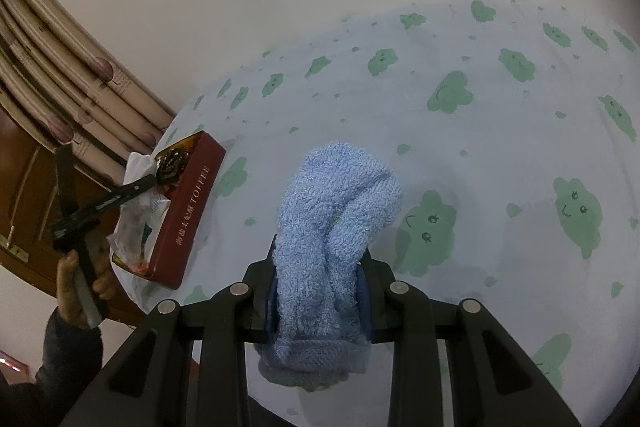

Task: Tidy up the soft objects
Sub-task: 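Lower the white sock into the tin and open the left gripper while the right gripper lifts the blue towel, then carry the blue towel over the tin with the right gripper, then lower the blue towel into the tin and open the right gripper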

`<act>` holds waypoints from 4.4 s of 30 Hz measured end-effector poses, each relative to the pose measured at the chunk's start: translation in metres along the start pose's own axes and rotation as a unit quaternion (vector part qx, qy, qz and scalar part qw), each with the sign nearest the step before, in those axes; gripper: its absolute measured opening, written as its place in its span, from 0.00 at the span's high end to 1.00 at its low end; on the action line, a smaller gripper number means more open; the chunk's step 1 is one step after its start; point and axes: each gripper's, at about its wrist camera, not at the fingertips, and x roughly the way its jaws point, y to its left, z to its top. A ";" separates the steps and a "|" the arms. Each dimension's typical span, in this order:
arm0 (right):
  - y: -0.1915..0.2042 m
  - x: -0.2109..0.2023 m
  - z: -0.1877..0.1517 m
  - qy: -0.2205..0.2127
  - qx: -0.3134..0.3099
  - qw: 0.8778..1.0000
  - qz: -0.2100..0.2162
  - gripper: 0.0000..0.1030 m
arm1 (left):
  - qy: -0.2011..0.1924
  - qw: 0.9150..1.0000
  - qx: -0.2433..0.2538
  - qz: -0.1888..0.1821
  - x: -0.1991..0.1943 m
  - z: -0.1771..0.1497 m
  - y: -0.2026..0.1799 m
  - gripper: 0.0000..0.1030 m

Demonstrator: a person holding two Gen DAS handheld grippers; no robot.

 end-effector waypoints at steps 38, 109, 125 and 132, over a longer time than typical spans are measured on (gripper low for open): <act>0.166 0.036 0.008 0.049 -0.120 0.982 0.139 0.71 | -0.100 0.988 -0.074 0.092 -0.146 -0.127 0.019 0.21; 0.224 0.117 0.000 0.017 -0.191 0.976 0.104 0.48 | -0.003 0.993 -0.089 0.081 -0.105 -0.132 0.038 0.21; 0.220 0.073 -0.029 -0.057 -0.234 0.970 0.031 0.42 | -0.052 0.993 -0.081 0.071 -0.122 -0.129 0.037 0.21; 0.242 0.014 -0.061 -0.207 -0.287 0.935 -0.039 0.01 | -0.118 0.989 -0.070 0.059 -0.148 -0.128 0.032 0.21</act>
